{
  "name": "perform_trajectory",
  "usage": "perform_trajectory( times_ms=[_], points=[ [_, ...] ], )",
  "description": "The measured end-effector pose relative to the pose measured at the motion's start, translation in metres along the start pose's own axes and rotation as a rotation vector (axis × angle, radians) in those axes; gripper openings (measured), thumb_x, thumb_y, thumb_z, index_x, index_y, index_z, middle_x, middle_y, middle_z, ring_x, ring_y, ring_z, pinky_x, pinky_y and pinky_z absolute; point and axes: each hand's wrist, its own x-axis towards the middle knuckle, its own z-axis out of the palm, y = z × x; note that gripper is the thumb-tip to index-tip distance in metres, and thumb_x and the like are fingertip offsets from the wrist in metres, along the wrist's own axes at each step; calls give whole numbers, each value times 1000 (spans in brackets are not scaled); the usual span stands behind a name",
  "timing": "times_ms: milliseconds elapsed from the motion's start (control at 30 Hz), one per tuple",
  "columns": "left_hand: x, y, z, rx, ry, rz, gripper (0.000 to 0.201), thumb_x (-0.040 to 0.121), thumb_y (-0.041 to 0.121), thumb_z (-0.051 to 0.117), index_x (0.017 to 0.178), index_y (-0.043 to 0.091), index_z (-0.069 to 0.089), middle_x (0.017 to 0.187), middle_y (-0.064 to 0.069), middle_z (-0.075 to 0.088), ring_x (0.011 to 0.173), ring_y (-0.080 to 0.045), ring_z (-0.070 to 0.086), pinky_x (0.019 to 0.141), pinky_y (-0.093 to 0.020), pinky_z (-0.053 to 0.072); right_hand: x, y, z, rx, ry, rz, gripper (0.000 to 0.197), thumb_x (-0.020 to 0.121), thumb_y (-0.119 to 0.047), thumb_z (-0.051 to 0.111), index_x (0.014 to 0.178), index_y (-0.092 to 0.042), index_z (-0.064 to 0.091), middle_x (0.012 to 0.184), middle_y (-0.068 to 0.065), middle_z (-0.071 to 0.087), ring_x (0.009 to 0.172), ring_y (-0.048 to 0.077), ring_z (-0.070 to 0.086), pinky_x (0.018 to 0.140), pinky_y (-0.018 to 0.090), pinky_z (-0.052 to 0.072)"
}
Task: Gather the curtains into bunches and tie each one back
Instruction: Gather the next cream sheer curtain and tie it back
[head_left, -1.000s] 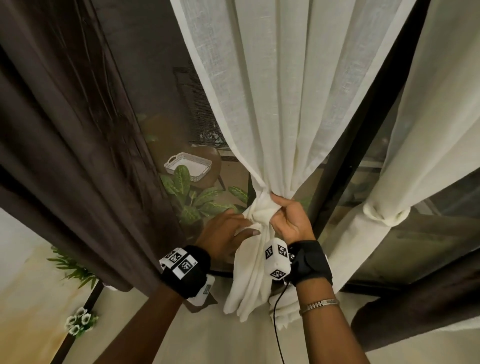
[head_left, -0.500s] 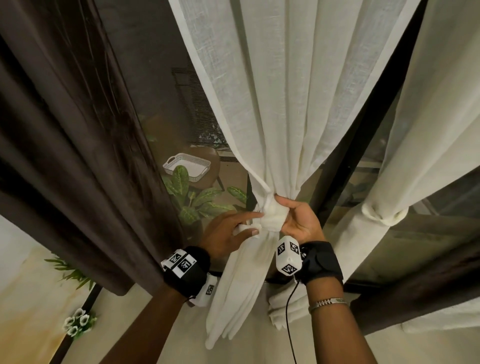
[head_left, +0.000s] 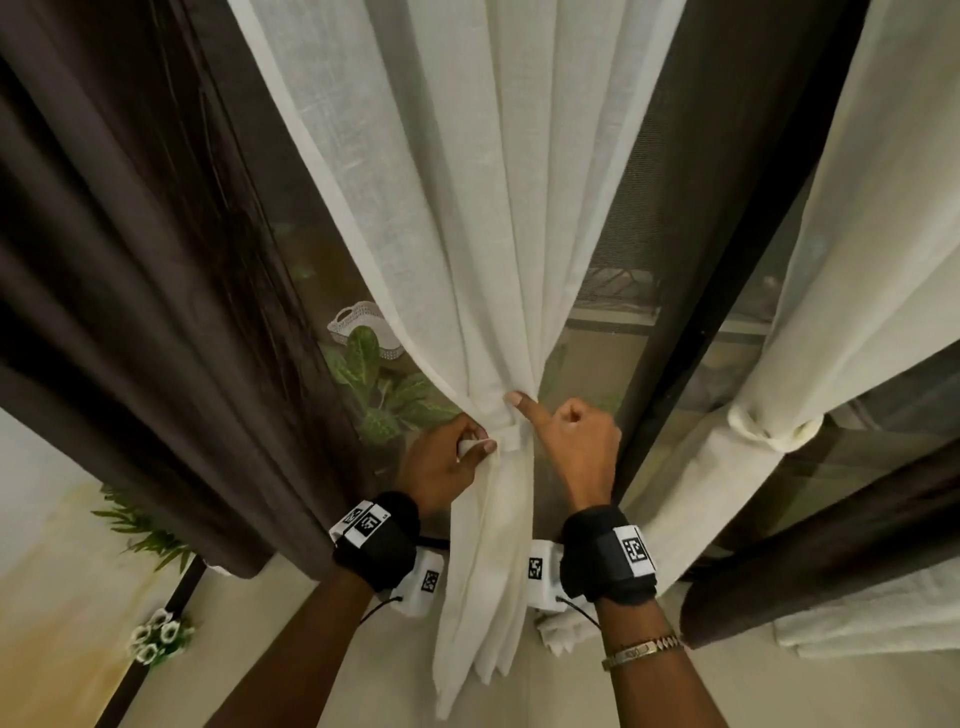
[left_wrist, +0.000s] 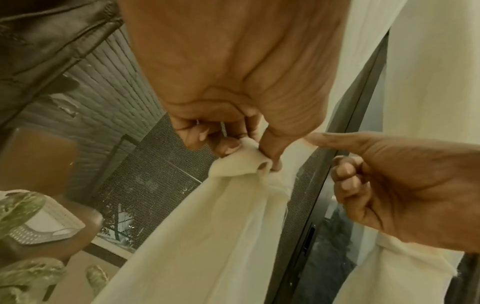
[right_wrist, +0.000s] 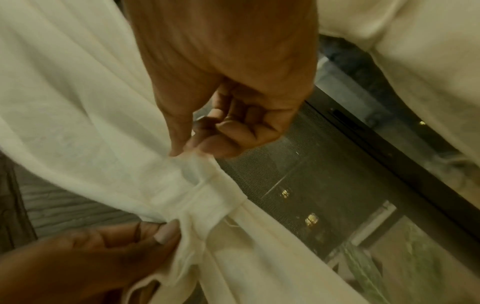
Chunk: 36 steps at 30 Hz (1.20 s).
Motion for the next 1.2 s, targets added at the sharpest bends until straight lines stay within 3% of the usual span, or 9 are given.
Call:
perform_trajectory(
  times_ms=[67, 167, 267, 400, 500, 733, 833, 967, 1200],
  points=[
    [2, -3, 0, -14, 10, -1, 18, 99, 38, 72, 96, 21, 65, 92, 3, 73, 87, -18, 68, 74, -30, 49, -6, 0, -1, 115, -166, 34, 55, 85, -52, 85, 69, -1, 73, 63, 7, 76, 57, 19, 70, 66, 30, 58],
    [1, -4, 2, -65, -14, 11, 19, 98, 41, 72, 96, 22, 66, 94, 5, 75, 91, -18, 70, 82, -38, 54, -5, 8, 4, 55, -397, -128, 13, 99, -17, 75, 108, -15, 84, 110, 0, 81, 95, 28, 75, 93, 35, 61],
    [-4, -8, 3, -120, -35, 30, 22, 96, 43, 71, 95, 21, 65, 92, 6, 74, 90, -18, 71, 84, -42, 56, 3, 21, 4, -170, -583, -292, 47, 94, 10, 63, 129, -19, 74, 131, -9, 62, 100, 18, 66, 98, 22, 54],
    [-9, -9, -4, -253, -81, 51, 7, 98, 25, 76, 98, 23, 69, 91, 10, 72, 80, 3, 65, 77, -24, 51, 11, 23, -5, -242, -647, -246, 15, 98, -15, 74, 112, -17, 82, 110, -3, 78, 98, 18, 70, 92, 31, 56],
    [-14, -10, -11, -296, -121, 76, 30, 97, 15, 77, 126, 17, 68, 78, 21, 70, 71, 7, 62, 71, -9, 45, 17, 28, -10, -116, -547, -157, 11, 101, -24, 73, 102, -18, 83, 98, -5, 81, 85, 10, 69, 89, 37, 60],
    [-16, -7, -17, -277, -136, 39, 4, 95, 19, 79, 97, 21, 76, 84, 19, 75, 79, 6, 63, 75, -14, 50, 16, 34, -9, 47, -638, 12, 17, 107, -19, 63, 108, -9, 76, 105, 10, 75, 98, 21, 67, 100, 43, 59],
    [-11, -3, -10, -221, -137, 108, 35, 94, 47, 75, 99, 13, 79, 89, -8, 75, 78, -18, 62, 74, -39, 50, 12, 31, -5, 82, -701, 16, 19, 108, -20, 61, 110, -7, 75, 110, 13, 75, 101, 17, 67, 95, 35, 60],
    [-5, 1, -5, -57, -175, 158, 20, 99, 37, 73, 101, 19, 82, 77, 17, 71, 71, -1, 59, 70, -25, 46, 11, 27, -4, 177, -731, 62, 19, 110, -17, 58, 108, -7, 73, 99, 1, 74, 89, 6, 69, 79, 20, 58],
    [1, 6, -8, 95, -60, 222, 40, 87, 60, 75, 91, 20, 82, 82, 4, 75, 77, -11, 64, 73, -35, 55, 11, 23, -4, 197, -759, 134, 17, 110, -13, 57, 102, -15, 72, 90, -6, 72, 83, 5, 68, 76, 22, 59]
  ],
)
